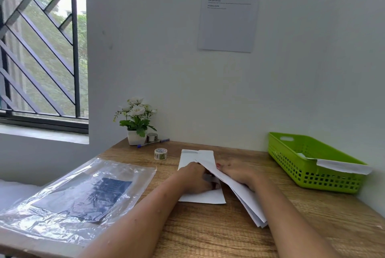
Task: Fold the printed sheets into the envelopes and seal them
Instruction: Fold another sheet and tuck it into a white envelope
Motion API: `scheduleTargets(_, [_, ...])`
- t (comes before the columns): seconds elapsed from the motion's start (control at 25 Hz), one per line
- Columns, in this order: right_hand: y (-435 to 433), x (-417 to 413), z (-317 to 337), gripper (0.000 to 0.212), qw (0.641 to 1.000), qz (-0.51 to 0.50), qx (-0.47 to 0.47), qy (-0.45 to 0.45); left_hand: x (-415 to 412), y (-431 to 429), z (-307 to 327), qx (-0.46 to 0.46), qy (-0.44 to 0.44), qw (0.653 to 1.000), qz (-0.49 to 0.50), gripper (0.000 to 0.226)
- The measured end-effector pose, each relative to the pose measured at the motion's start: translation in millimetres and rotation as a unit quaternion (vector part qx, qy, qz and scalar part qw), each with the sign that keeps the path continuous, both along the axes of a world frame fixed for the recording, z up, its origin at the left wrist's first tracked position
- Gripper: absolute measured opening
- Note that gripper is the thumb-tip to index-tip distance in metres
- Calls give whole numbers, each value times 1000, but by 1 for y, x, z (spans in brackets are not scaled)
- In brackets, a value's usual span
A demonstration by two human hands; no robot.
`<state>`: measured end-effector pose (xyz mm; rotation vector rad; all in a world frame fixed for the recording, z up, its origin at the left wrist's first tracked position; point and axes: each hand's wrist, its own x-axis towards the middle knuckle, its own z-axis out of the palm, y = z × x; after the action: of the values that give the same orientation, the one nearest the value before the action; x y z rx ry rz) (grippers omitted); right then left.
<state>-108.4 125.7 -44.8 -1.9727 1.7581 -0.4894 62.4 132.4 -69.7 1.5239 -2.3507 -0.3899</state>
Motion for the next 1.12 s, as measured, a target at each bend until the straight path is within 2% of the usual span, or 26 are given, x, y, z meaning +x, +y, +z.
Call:
scheduleTargets(0.16, [-1,0,-1,48,1000,13,3,-14,-1,5,0,58,-2,998,-3,65])
scheduleTargets(0.28, [2,4,-2,43,998,39,20,-39,-3,8,-2,64,10,998,-25,56])
scheduleTargets(0.52, [-3,7,-3,51,998,60,31,-19,-5,7,0,58,50,997,-26,49])
scheduleTargets(0.6, [-3,9,-2,46,998,57,26,-9,-6,9,5,51,55,997,-26,49])
scheduleTargets(0.8, [-4,9,-2,60,999,21,31,-4,0,14,13,153,-2,986,-61,91])
scheduleTargets(1.0, [-5,9,-2,64,999,18,28,15,2,18,23,199,-5,976,-88,76])
scheduleTargets(1.12, [-5,10,-2,63,999,18,17,32,3,22,24,206,0,976,-76,82])
